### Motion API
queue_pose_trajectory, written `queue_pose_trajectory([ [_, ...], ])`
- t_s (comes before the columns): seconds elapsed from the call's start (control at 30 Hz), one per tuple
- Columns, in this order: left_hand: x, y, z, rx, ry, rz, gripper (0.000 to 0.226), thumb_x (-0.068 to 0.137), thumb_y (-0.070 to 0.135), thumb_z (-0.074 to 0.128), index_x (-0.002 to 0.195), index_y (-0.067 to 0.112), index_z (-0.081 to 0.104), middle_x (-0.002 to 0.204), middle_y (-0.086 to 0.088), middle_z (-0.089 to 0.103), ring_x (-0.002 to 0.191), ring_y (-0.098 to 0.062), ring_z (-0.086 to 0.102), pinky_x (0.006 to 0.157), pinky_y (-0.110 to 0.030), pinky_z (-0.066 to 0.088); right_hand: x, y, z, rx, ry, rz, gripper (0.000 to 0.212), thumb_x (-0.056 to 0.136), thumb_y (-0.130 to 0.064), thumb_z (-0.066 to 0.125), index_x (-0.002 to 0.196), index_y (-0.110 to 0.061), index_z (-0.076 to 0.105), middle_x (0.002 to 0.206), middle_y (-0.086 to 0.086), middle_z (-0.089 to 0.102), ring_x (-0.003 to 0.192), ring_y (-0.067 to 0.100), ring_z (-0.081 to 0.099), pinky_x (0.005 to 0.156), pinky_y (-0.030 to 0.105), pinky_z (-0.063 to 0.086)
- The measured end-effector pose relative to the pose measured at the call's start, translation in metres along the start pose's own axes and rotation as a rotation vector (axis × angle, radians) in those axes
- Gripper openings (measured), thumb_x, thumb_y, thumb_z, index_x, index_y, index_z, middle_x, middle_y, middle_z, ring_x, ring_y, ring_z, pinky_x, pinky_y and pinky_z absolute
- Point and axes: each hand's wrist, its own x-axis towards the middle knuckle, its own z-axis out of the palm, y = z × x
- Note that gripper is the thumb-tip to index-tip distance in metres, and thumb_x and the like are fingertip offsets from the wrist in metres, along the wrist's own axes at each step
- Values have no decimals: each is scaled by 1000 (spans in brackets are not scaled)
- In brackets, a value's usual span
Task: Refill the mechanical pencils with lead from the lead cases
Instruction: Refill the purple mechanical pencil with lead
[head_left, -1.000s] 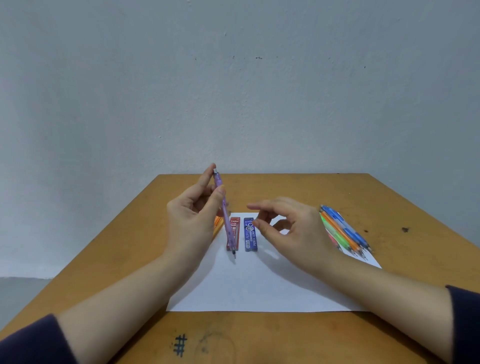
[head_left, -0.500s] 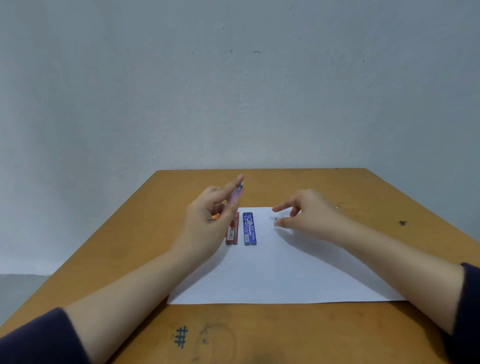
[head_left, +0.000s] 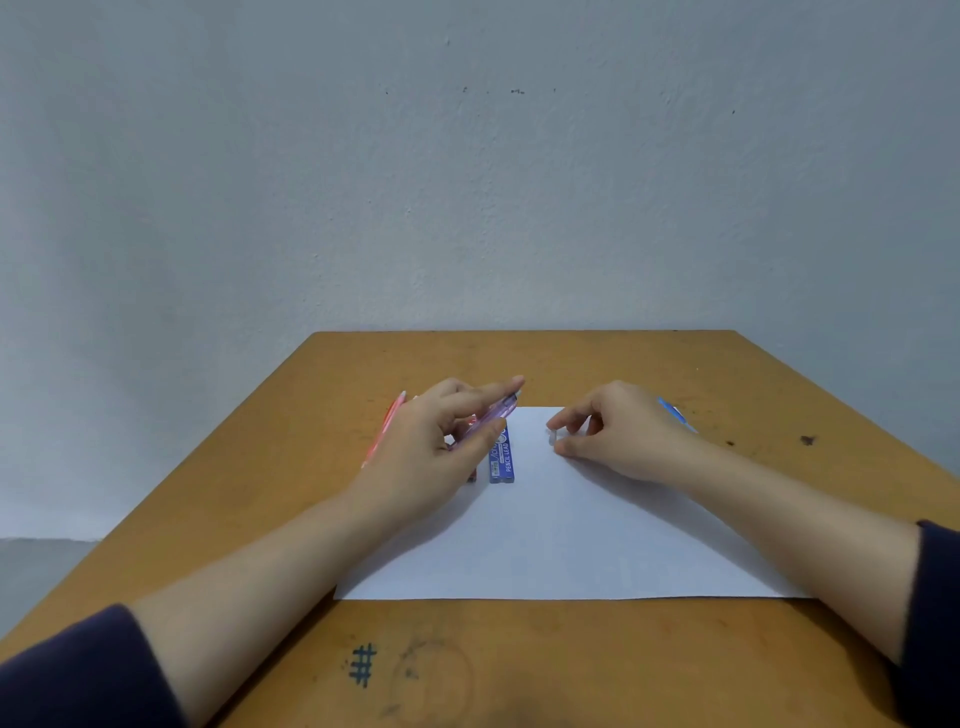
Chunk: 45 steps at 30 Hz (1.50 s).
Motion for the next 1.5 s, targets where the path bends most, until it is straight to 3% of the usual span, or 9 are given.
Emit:
queue_pose_trajectory([
  [0.17, 0, 1, 0, 16, 3, -4, 40, 86, 41, 50, 108, 74, 48, 95, 21, 53, 63, 1, 56, 99, -73, 31, -1, -2, 2, 21, 16, -24, 14, 89, -27, 63, 100, -27, 72, 66, -19, 50, 64, -1, 48, 52, 2, 34],
  [0.3, 0, 0, 0, 7, 1, -5, 38, 86, 41, 51, 109, 72, 50, 96, 19, 54, 66, -2, 59, 98, -72, 32, 9, 6, -3, 223, 78, 60, 21, 90, -11, 59, 90, -26, 72, 65, -20, 54, 64, 3, 51, 52, 7, 33],
  [0.5, 1, 0, 0, -6, 13, -7, 38, 86, 40, 52, 111, 69, 52, 92, 19, 53, 66, -1, 56, 98, -75, 28, 15, 18, -25, 408, 159, 142, 42, 88, 11, 45, 78, -21, 71, 78, 4, 68, 69, 24, 61, 73, 39, 55],
  [0.63, 0, 0, 0, -9, 20, 0, 39, 88, 36, 54, 113, 66, 53, 89, 23, 52, 64, 1, 52, 97, -77, 27, 16, 26, -30, 357, 115, 149, 34, 86, 9, 53, 87, -19, 73, 83, 8, 72, 82, 19, 69, 82, 29, 55],
  [0.83, 0, 1, 0, 1, 19, -29, 40, 85, 39, 51, 112, 68, 51, 94, 19, 54, 69, -1, 55, 100, -73, 29, 14, 21, -13, 316, 16, 45, 16, 80, -13, 74, 93, -22, 74, 76, -1, 67, 66, 5, 55, 59, 10, 41],
  [1.0, 1, 0, 0, -6, 29, -43, 40, 84, 39, 52, 113, 66, 51, 94, 22, 55, 67, 0, 54, 100, -73, 28, 10, 10, 5, 231, 19, -46, 17, 78, -21, 77, 94, -23, 75, 79, 0, 69, 63, 4, 54, 62, 17, 41],
  [1.2, 1, 1, 1, -17, 61, -41, 36, 81, 38, 56, 101, 68, 57, 88, 26, 57, 61, 2, 54, 99, -73, 30, 2, 0, 4, 107, 77, -59, 13, 83, -23, 70, 95, -22, 75, 72, -19, 58, 66, -7, 49, 58, 4, 36],
  [1.33, 1, -1, 1, 1, 72, -26, 32, 80, 39, 59, 98, 65, 61, 88, 25, 59, 60, 0, 54, 97, -72, 32, 2, -1, 3, 108, 87, -51, 12, 83, -21, 71, 93, -20, 76, 83, -12, 66, 67, -10, 48, 59, 2, 36],
  [1.5, 2, -3, 0, 28, 79, -17, 23, 80, 37, 62, 93, 56, 66, 86, 24, 60, 59, 2, 54, 96, -68, 34, 3, 0, 4, 205, 121, -23, 8, 83, -16, 70, 87, -17, 77, 64, -19, 61, 58, -7, 51, 51, 3, 35],
])
